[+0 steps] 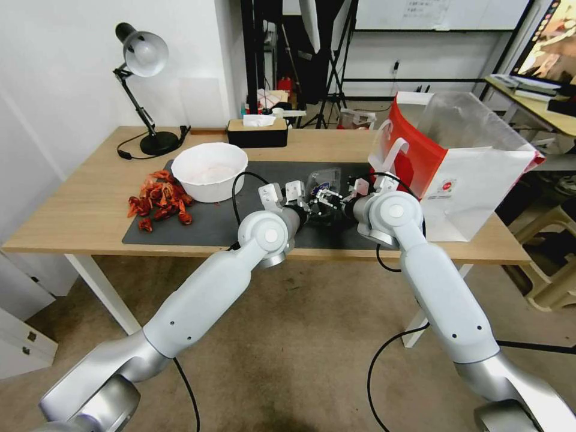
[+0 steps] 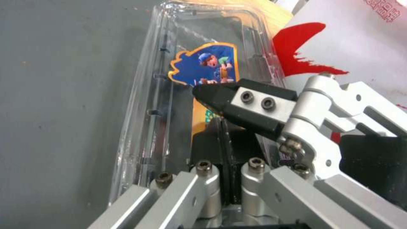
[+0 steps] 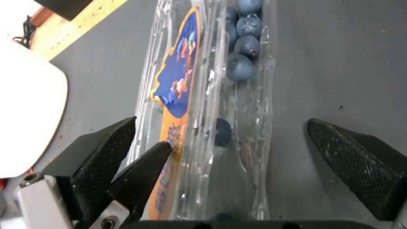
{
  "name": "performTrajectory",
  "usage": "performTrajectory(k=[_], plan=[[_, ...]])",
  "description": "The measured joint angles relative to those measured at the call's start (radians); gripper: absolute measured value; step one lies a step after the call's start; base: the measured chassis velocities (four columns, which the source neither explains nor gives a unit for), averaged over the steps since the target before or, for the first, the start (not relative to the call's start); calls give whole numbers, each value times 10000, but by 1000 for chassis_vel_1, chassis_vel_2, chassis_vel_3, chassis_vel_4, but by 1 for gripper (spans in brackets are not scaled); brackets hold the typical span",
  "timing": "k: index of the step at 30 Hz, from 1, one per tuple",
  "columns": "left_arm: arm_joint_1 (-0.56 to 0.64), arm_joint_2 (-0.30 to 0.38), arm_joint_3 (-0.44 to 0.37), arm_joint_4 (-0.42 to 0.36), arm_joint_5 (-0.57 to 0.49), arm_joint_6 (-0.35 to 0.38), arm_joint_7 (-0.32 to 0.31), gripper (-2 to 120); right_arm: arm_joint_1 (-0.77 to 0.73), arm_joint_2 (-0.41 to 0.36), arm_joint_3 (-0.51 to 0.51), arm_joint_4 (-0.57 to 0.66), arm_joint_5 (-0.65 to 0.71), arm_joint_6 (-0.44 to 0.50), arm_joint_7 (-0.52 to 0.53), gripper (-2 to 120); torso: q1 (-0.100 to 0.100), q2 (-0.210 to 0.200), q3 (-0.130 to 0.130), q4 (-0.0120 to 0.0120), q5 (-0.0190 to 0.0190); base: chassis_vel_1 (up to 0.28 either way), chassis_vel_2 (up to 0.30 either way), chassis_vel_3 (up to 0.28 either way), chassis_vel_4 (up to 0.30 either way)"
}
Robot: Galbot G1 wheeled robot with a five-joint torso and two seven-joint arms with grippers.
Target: Close the takeout container lid, then place the container into the takeout bag.
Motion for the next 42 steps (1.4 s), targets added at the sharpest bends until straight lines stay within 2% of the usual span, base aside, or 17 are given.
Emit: performTrajectory(k=[25,30,34,37,39,41,42], plan=[[43,-3,4,-106,-44,-37,-122,0,360,200,-248,-381,-48,-104,-364,100,0,0,0,0,0,0,0,0,0],[46,-12,12,-126,-43,-42,-131,0,371,209,-230,-429,-55,-105,-359,96,0,0,0,0,0,0,0,0,0],[40,-13,21,-144,-44,-50,-134,0,357,197,-185,-492,-80,-56,-361,88,0,0,0,-1,1,0,0,0,0],[33,-2,27,-163,-44,-56,-136,0,360,237,-75,-551,-119,44,-316,76,0,0,0,-1,0,0,0,0,0],[34,1,29,-168,-44,-57,-136,0,360,238,-66,-552,-122,52,-309,74,-1,0,0,0,1,0,0,0,0],[31,14,29,-197,-40,-75,-139,0,358,234,-36,-560,-138,63,-249,62,0,1,0,-2,3,0,0,0,0],[31,14,29,-197,-40,-75,-139,0,358,234,-36,-560,-138,63,-249,62,0,1,0,-2,3,0,0,0,0]])
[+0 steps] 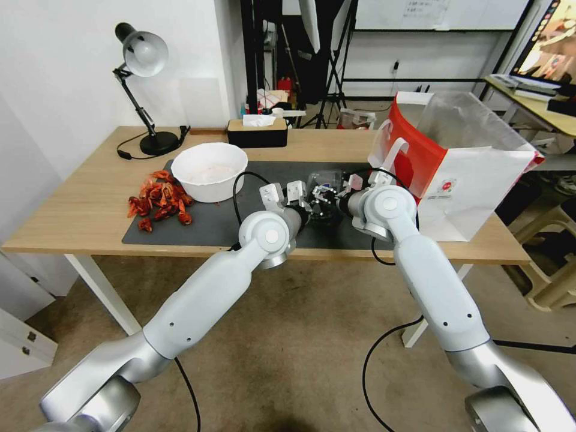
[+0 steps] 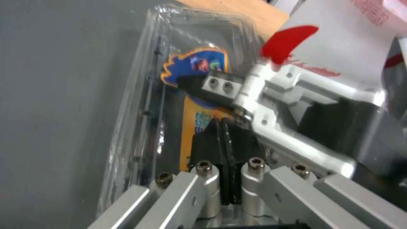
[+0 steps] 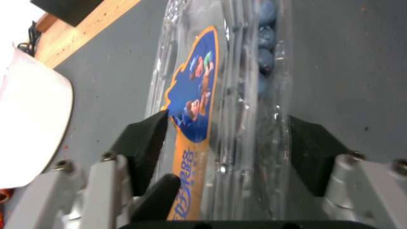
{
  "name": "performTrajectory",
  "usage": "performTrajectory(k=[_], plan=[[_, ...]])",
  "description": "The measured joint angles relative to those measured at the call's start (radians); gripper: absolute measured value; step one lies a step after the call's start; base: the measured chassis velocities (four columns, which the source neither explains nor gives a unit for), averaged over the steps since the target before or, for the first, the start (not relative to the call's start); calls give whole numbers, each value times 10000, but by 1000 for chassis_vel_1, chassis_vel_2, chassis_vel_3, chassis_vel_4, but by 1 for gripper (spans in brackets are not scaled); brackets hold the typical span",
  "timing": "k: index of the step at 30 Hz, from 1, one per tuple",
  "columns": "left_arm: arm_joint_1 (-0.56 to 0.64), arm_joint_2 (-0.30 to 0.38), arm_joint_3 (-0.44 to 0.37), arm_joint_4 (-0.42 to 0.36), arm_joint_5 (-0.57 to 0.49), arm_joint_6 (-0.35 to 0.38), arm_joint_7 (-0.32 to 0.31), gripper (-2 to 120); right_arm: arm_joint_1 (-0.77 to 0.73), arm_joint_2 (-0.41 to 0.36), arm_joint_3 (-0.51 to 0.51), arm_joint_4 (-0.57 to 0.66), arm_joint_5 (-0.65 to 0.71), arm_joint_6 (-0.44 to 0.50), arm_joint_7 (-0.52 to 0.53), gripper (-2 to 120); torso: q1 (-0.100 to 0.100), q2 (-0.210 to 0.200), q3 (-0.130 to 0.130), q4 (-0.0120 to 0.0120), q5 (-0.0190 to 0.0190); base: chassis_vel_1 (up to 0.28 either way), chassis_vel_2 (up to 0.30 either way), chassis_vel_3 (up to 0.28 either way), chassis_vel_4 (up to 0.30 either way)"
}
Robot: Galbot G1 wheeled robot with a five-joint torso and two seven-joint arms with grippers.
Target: Close the takeout container lid, then place the container into the takeout bag.
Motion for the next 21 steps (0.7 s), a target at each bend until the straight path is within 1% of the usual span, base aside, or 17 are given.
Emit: performTrajectory(k=[3,4,7,8,11,12,13,15,16,17,21], plan=[[12,40,-14,-38,-5,-4,-1,0,-26,-37,22,-2,-35,34,8,47,0,0,0,2,-2,0,0,0,0],[12,40,-14,-38,-5,-4,-1,0,-26,-37,22,-2,-35,34,8,47,0,0,0,2,-2,0,0,0,0],[31,81,-30,-73,-6,-6,0,0,-41,-39,32,-1,-81,83,6,32,0,0,0,2,-2,0,0,0,0],[31,81,-30,-73,-6,-6,0,0,-41,-39,32,-1,-81,83,6,32,0,0,0,2,-2,0,0,0,0],[43,114,-46,-100,-6,-6,0,0,-41,-28,36,-1,-118,113,6,18,0,0,0,2,-3,0,0,0,0],[43,114,-46,-100,-6,-6,0,0,-41,-28,36,-1,-118,113,6,18,0,0,0,2,-3,0,0,0,0],[47,120,-53,-106,-6,-6,-1,0,-41,-25,35,-1,-127,119,6,14,0,0,0,2,-3,0,0,0,0],[64,146,-68,-133,0,-6,-3,0,-40,-17,35,-1,-165,150,6,3,0,0,0,2,-3,0,0,0,0],[64,146,-68,-133,0,-6,-3,0,-40,-17,35,-1,-165,150,6,3,0,0,0,2,-3,0,0,0,0],[75,160,-75,-149,6,-6,-3,0,-41,-17,34,-1,-170,154,6,0,0,0,0,2,-3,0,0,0,0],[145,197,-170,-244,35,-6,2,0,-41,-35,35,27,-169,171,23,0,0,0,0,3,-3,0,0,0,0]])
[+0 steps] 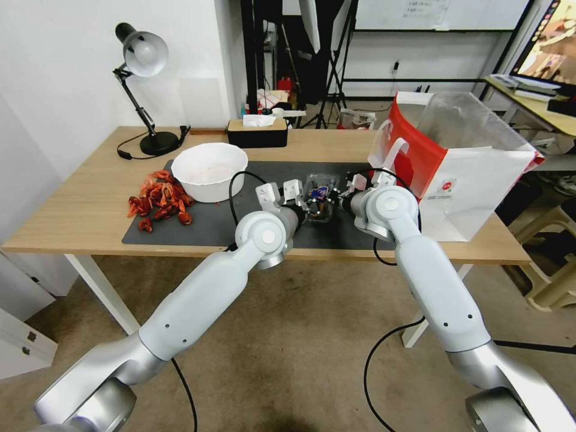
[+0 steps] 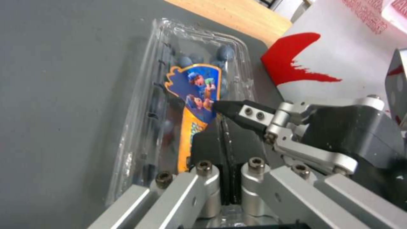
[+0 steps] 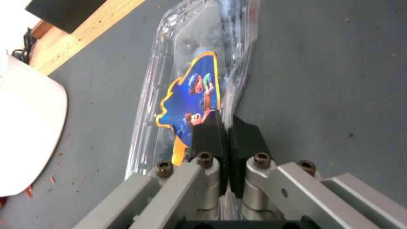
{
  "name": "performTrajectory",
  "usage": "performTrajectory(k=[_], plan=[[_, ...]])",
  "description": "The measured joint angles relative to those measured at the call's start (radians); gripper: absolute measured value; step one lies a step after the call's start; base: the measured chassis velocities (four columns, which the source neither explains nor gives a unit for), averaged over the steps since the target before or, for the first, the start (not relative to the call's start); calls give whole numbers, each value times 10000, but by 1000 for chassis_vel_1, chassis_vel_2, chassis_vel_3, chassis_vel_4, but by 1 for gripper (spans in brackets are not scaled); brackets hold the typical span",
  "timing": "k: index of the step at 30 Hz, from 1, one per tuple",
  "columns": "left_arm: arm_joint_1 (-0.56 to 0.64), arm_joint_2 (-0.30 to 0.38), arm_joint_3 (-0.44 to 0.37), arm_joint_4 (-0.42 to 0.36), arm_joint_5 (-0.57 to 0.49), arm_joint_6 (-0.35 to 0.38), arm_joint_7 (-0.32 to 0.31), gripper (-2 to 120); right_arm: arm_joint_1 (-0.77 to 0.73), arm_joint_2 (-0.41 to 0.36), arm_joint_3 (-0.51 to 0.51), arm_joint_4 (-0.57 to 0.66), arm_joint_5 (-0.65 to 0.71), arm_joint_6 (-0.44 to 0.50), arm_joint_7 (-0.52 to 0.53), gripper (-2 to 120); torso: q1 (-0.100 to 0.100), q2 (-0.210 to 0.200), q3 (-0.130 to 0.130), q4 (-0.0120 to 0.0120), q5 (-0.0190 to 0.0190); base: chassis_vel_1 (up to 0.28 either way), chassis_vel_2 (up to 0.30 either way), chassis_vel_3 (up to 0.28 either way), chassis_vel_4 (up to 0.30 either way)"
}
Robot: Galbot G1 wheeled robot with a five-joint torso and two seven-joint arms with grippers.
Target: Close the takeout container lid, then place the container into the takeout bag.
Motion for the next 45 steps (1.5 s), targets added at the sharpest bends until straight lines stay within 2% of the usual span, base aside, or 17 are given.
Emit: performTrajectory(k=[8,16,18,23,25,26,27,31,32,33,34,35,37,39,41,43,45], plan=[[111,236,-350,-420,23,39,-25,0,4,-2,60,7,27,32,20,0,0,0,0,-1,0,0,0,0,0],[833,1091,-1004,-1735,87,135,-103,0,-4,-3,178,-18,83,35,12,0,0,0,0,-1,-1,0,0,0,0],[1458,1608,-1380,-2341,436,152,84,0,-38,3,258,-14,123,38,-12,0,0,0,0,0,-1,0,0,0,0],[2446,2249,-1944,-3059,1386,104,614,0,-100,-27,292,5,211,61,-101,0,0,1,-1,-1,-1,0,0,0,0],[3284,2791,-2288,-3542,2697,-58,997,0,-140,-2,321,5,235,100,-241,0,-1,0,-1,-3,-3,0,0,0,0],[3605,2988,-2418,-3656,3423,-229,1200,4,-151,22,332,6,236,108,-281,0,-1,0,0,-2,-2,0,0,0,0],[3605,2988,-2418,-3656,3423,-229,1200,4,-151,22,332,6,236,108,-281,0,-1,0,0,-2,-2,0,0,0,0],[4956,3708,-2903,-4100,6290,-1085,1726,23,-241,70,500,70,243,121,-380,0,-1,0,-1,7,3,0,0,0,0],[4956,3708,-2903,-4100,6290,-1085,1726,23,-241,70,500,70,243,121,-380,0,-1,0,-1,7,3,0,0,0,0],[5147,3804,-2888,-4109,6879,-1351,1731,28,-351,-3,625,188,277,122,-324,0,-1,0,-1,7,0,0,0,0,0],[5294,3870,-2846,-4113,7249,-1573,1722,31,-454,-86,727,301,312,130,-265,0,-1,1,-1,-4,0,0,0,0,0],[5294,3870,-2846,-4113,7249,-1573,1722,31,-454,-86,727,301,312,130,-265,0,-1,1,-1,-4,0,0,0,0,0],[5936,4003,-2875,-4306,7509,-1981,1549,41,-610,-181,841,426,360,179,-231,0,0,0,-1,-16,-1,0,0,0,0],[6347,4056,-2951,-4414,7716,-2135,1484,47,-632,-188,849,435,383,193,-233,0,-1,1,0,-10,3,0,0,0,0],[7255,4143,-3198,-4535,8597,-2771,1399,57,-640,-181,860,432,436,242,-265,0,-2,1,-2,3,-2,0,0,0,0],[7255,4143,-3198,-4535,8597,-2771,1399,57,-640,-181,860,432,436,242,-265,0,-2,1,-2,3,-2,0,0,0,0],[8119,4153,-3353,-4803,9024,-2999,1050,72,-692,-211,942,506,534,290,-267,0,-1,1,-2,3,1,0,0,0,0]])
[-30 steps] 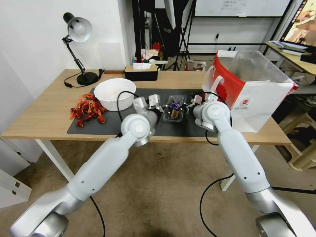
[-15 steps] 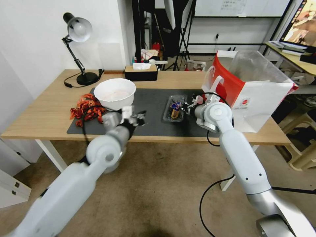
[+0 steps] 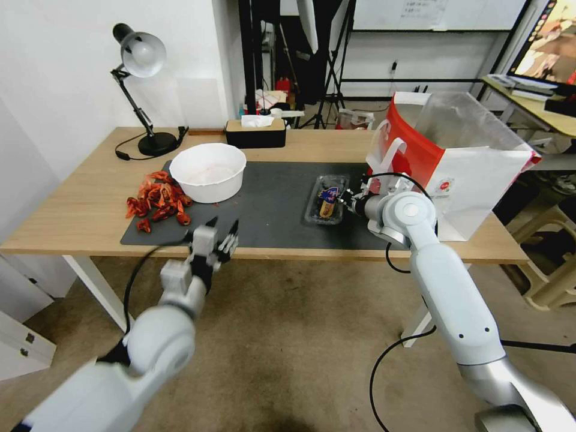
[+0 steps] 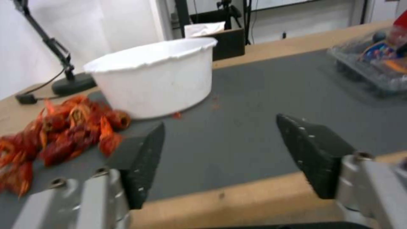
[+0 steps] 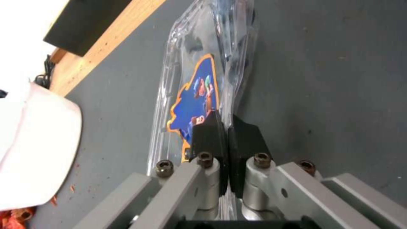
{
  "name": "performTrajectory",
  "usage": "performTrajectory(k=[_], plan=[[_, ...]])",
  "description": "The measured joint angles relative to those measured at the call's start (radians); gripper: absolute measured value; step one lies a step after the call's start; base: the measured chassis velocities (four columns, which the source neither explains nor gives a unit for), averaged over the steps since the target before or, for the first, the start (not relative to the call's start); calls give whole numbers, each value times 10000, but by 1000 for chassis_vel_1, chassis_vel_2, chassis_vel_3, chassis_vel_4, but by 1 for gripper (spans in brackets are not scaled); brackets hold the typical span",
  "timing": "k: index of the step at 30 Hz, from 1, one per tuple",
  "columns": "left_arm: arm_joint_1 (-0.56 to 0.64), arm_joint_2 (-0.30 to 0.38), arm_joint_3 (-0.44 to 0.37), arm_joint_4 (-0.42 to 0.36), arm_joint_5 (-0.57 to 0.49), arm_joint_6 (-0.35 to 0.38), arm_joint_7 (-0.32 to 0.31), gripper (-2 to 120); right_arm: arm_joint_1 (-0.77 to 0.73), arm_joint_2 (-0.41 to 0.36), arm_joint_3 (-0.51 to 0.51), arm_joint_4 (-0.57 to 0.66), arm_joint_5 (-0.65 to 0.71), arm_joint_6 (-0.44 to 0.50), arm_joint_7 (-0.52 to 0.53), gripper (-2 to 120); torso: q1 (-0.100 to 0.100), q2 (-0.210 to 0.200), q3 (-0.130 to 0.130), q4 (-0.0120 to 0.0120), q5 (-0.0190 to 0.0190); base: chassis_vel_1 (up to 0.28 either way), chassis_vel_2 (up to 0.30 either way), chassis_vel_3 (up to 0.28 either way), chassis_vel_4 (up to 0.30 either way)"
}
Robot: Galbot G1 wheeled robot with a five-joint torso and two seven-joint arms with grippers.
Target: Close the takeout container lid, then place the container into the takeout bag.
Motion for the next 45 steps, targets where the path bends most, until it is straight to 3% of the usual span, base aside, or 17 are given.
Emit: performTrajectory(k=[9,15,20,30,35,38,45], plan=[[1000,-664,-34,80,534,-538,-244,99,-137,-57,142,222,125,199,-145,0,0,0,2,-3,0,0,0,0,0],[1099,-849,-69,225,666,-598,-221,100,-129,-140,84,517,-140,564,-775,0,1,0,2,-4,1,0,0,0,0],[1246,-1040,-81,417,761,-701,-208,100,93,-561,-257,1163,-1422,1490,-2181,0,1,-1,2,-6,0,0,0,0,0],[1524,-1314,-79,445,830,-741,-217,100,1770,-1236,-281,1835,-1840,2906,-2372,0,1,-1,2,-1,1,0,0,0,0],[1594,-1460,-78,456,858,-765,-231,100,2620,-1930,-52,1914,-2895,3424,-2278,0,1,0,2,-3,1,0,0,0,0],[1595,-1500,-90,481,862,-801,-241,100,2847,-2737,251,1800,-4020,3705,-2247,0,1,0,2,-5,2,0,0,0,0],[1552,-1485,-72,494,856,-818,-241,100,1945,-4021,1056,1880,-4751,3581,-2113,0,1,-1,2,-6,4,0,0,0,0]])
